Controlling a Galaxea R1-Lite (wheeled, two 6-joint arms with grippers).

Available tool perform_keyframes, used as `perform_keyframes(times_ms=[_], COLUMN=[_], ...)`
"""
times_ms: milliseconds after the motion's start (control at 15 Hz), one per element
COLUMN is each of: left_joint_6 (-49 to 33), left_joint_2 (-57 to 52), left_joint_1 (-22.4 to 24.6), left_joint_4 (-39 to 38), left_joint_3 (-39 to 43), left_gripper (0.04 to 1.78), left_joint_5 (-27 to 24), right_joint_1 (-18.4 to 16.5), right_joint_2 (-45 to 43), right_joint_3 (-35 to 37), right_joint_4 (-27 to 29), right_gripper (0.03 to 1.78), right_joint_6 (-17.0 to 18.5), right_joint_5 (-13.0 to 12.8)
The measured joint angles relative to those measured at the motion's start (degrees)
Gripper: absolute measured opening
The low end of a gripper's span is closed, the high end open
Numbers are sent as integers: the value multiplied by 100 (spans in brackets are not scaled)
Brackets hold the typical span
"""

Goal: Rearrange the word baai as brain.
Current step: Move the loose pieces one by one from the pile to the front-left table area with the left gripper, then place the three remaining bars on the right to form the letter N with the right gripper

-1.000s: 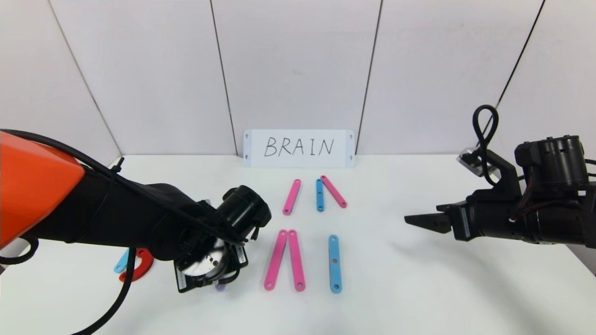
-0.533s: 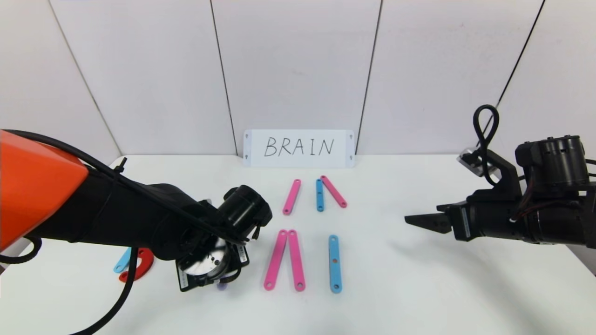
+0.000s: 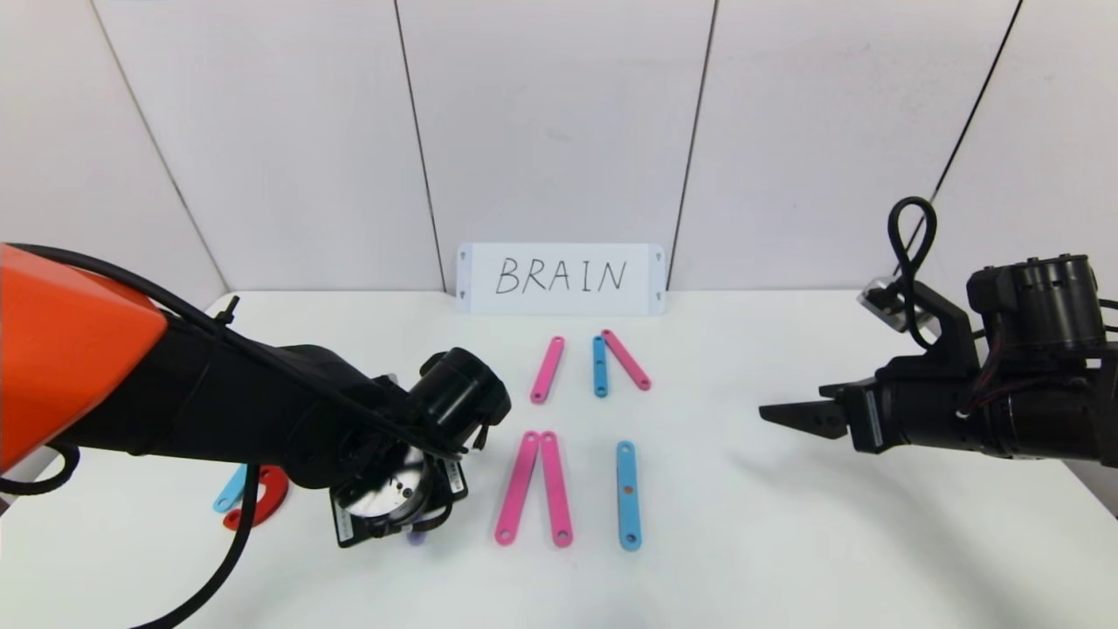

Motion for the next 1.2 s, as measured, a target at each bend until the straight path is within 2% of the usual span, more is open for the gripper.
perform_keyframes(times_ms=[200, 333, 533, 733, 867, 1200], left_joint_6=[2, 7, 16, 13, 16, 16], left_joint_2=[0, 0, -2, -22, -35, -94], left_joint_1=[-2, -5, -11, -24, -46, -85], left_joint_4=[-2, -2, 0, -2, -2, 0], left_joint_3=[4, 4, 1, -13, -21, -16], left_gripper=[46, 73, 127, 160, 172, 173], left_joint_5=[0, -2, -2, -9, -11, -44], right_joint_1=[0, 0, 0, 0, 0, 0], right_joint_2=[0, 0, 2, 5, 2, -2], right_joint_3=[2, 5, 5, 2, 2, 7], right_joint_4=[0, 0, 0, 0, 0, 0], right_gripper=[173, 173, 173, 173, 173, 173], right_joint_6=[0, 0, 0, 0, 0, 0], right_joint_5=[0, 4, 4, 2, 0, 2])
